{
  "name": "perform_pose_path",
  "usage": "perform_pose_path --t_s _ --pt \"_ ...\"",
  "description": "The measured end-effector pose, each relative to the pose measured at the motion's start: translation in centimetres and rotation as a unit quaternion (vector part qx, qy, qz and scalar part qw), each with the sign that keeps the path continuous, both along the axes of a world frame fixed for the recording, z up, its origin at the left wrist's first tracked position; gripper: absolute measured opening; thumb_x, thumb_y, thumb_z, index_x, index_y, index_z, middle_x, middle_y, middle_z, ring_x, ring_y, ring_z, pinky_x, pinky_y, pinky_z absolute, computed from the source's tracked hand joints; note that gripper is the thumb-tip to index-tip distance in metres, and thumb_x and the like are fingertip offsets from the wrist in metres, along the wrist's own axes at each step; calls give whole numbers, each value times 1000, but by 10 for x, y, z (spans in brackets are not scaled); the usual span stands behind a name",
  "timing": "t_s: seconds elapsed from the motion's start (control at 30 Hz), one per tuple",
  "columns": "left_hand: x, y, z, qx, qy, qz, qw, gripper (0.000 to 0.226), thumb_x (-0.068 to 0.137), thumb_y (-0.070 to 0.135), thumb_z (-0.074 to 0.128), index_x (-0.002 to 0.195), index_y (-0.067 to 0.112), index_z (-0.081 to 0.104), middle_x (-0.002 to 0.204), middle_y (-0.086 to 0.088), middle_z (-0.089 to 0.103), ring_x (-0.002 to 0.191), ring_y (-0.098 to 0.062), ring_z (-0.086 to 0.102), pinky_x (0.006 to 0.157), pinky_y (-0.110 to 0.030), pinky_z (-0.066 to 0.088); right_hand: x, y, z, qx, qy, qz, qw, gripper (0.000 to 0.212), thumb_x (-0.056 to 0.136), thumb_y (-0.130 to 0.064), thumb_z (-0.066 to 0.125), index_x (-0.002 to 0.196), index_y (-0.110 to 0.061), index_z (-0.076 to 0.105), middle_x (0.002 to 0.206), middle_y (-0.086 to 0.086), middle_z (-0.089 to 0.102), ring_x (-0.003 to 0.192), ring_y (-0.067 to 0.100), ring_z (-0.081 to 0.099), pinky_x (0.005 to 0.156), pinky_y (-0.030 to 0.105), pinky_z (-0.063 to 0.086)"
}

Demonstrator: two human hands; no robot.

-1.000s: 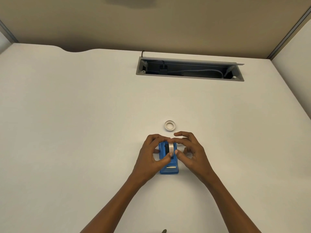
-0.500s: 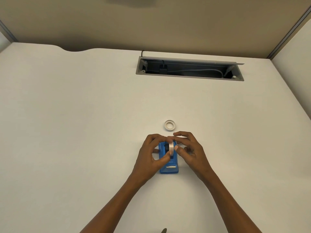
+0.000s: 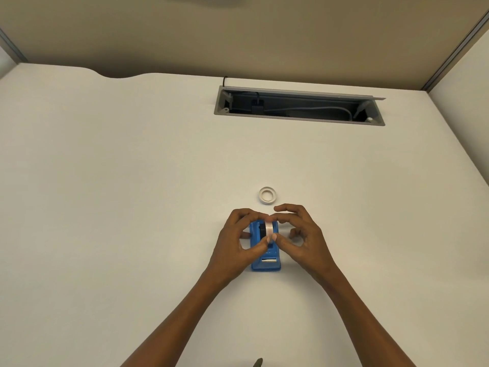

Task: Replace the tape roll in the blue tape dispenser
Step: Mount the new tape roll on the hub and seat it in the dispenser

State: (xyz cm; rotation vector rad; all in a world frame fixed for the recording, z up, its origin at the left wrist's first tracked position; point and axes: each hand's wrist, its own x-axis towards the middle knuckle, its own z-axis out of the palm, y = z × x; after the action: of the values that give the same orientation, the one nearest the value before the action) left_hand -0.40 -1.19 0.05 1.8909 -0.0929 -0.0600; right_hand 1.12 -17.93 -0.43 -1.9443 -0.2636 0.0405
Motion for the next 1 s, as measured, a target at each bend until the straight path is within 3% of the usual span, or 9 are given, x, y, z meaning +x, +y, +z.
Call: perform_pose_path --t_s 0.13,0.3,0.47,0.83,1.0 --pt "1 1 -2 6 6 -7 1000 46 71 33 66 115 21 57 112 10 48 106 -12 54 83 -22 53 2 1 0 -6 13 7 1000 34 74 -18 75 107 -21 66 119 -8 54 101 4 54 64 14 45" --pt "1 2 -3 5 9 -15 1000 46 69 30 66 113 30 54 109 19 44 105 -6 52 79 -8 49 5 2 3 4 22 3 1000 29 74 -13 76 100 -22 68 114 -8 56 95 5 56 61 16 45" --pt "1 3 -2 -3 2 -27 1000 44 68 26 67 106 43 51 111 22 44 106 -4 51 80 -7 48 10 6 5 38 40 -21 998 18 75 -8 74 90 -16 69 107 -5 59 96 6 57 61 15 46" --pt "2 2 -6 5 1 -24 1000 46 68 30 67 101 54 46 109 26 43 105 2 51 79 -6 48 10 9 7 31 32 -58 997 10 76 -14 74 81 -21 70 98 -5 62 91 2 58 58 18 45" --pt "2 2 -6 7 -2 -22 1000 45 68 32 67 101 53 45 108 26 42 104 3 50 78 -5 47 10 7 8 8 43 -80 996 11 81 -21 68 89 -16 73 98 -7 62 92 8 60 63 15 48"
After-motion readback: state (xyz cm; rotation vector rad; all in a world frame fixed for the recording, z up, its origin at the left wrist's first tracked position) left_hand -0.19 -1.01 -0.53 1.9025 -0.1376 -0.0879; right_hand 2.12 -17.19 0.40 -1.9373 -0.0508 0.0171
